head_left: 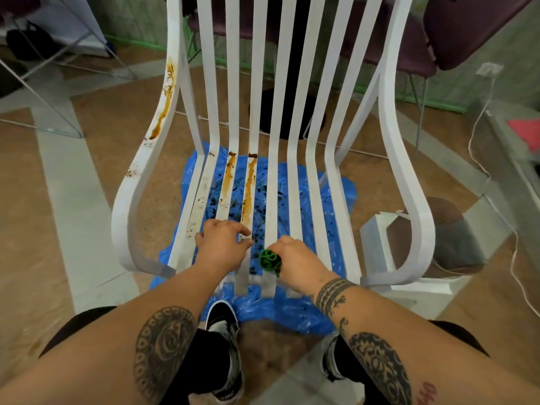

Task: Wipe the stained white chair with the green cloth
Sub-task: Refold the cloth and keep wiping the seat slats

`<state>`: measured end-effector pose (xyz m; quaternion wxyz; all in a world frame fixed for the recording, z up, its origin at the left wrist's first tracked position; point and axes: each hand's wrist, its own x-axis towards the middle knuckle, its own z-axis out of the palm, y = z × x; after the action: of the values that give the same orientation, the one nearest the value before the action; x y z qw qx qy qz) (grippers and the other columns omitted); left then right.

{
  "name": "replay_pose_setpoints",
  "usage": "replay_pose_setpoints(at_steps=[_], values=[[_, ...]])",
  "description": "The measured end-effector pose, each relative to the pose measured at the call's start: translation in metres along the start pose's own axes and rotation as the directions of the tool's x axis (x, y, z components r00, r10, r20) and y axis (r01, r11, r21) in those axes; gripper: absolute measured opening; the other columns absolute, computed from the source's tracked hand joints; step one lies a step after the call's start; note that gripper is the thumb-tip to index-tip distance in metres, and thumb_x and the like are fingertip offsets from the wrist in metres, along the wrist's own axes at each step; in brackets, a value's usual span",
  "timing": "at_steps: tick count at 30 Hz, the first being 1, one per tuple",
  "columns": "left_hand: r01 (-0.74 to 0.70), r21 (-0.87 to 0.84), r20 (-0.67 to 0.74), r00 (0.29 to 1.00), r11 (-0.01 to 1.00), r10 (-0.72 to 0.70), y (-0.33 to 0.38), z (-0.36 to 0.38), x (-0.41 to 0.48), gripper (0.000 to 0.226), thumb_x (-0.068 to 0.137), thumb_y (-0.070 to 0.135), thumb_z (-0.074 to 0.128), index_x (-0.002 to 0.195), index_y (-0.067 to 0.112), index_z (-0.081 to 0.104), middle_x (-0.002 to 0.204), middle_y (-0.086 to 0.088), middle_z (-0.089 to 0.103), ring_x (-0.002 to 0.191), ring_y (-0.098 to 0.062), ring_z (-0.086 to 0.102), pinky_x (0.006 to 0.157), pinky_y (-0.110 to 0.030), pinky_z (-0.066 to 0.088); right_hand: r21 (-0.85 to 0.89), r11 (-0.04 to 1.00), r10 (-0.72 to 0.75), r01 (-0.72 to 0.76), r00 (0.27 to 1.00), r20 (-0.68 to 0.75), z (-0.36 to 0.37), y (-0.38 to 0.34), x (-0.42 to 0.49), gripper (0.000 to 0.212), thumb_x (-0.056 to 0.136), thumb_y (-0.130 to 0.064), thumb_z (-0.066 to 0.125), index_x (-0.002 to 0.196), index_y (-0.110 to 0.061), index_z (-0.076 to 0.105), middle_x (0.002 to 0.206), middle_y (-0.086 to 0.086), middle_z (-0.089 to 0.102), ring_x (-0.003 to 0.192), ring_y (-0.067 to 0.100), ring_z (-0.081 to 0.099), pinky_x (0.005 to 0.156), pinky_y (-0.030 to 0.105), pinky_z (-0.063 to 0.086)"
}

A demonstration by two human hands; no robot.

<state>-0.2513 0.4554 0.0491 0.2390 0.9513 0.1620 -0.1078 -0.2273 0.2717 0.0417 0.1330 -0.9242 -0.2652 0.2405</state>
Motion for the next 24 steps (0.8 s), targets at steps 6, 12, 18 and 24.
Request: replay_pose_setpoints(at_steps=[6, 12, 18, 24], values=[[-0.01, -0.21, -0.027, 1.0, 0.978, 0.004, 0.0, 0.001, -0.02, 0.024, 0.099, 0.039, 0.061, 0.119, 0.03, 0.07, 0.127, 0.006, 0.066, 0.129, -0.023, 0.043, 0.103, -0.041, 0.045, 0.09, 0.996, 0.016, -0.023, 0.997, 0.078, 0.015, -0.005, -0.037, 0.043, 0.089, 0.002, 0.058, 0.126, -0.018, 0.066, 0.119, 0.005, 0.054, 0.11, 0.029, 0.056, 0.095, 0.039, 0.051], [0.079, -0.598, 0.128, 0.992, 0.798, -0.002, 0.02, -0.014, -0.04, 0.024, 0.104, 0.04, 0.052, 0.12, 0.029, 0.066, 0.119, 0.004, 0.069, 0.102, -0.013, 0.063, 0.094, -0.035, 0.052, 0.803, 0.582, 0.366, -0.131, 0.923, -0.115, -0.006, -0.018, -0.046, 0.016, 0.098, -0.019, 0.066, 0.112, -0.027, 0.064, 0.11, -0.005, 0.07, 0.104, 0.016, 0.067, 0.086, 0.025, 0.056], [0.345, -0.828, 0.379, 0.925, 0.441, -0.013, 0.051, -0.033, -0.053, 0.025, 0.1, 0.037, 0.061, 0.113, 0.017, 0.067, 0.102, -0.009, 0.078, 0.094, -0.024, 0.074, 0.073, -0.034, 0.058, 0.998, 0.034, 0.422, -0.047, 0.906, 0.029, -0.044, -0.028, -0.045, 0.02, 0.098, -0.02, 0.066, 0.118, -0.019, 0.067, 0.107, 0.006, 0.078, 0.098, 0.026, 0.075, 0.088, 0.047, 0.061], [0.286, -0.869, 0.347, 0.934, 0.405, 0.084, 0.049, -0.05, -0.05, 0.03, 0.095, -0.009, 0.058, 0.118, 0.008, 0.066, 0.106, -0.013, 0.077, 0.098, -0.032, 0.075, 0.081, -0.041, 0.06, 0.999, -0.051, 0.458, 0.007, 0.889, 0.017, -0.062, -0.019, -0.05, 0.02, 0.098, -0.013, 0.064, 0.118, -0.018, 0.066, 0.108, 0.009, 0.077, 0.1, 0.032, 0.074, 0.089, 0.055, 0.06]])
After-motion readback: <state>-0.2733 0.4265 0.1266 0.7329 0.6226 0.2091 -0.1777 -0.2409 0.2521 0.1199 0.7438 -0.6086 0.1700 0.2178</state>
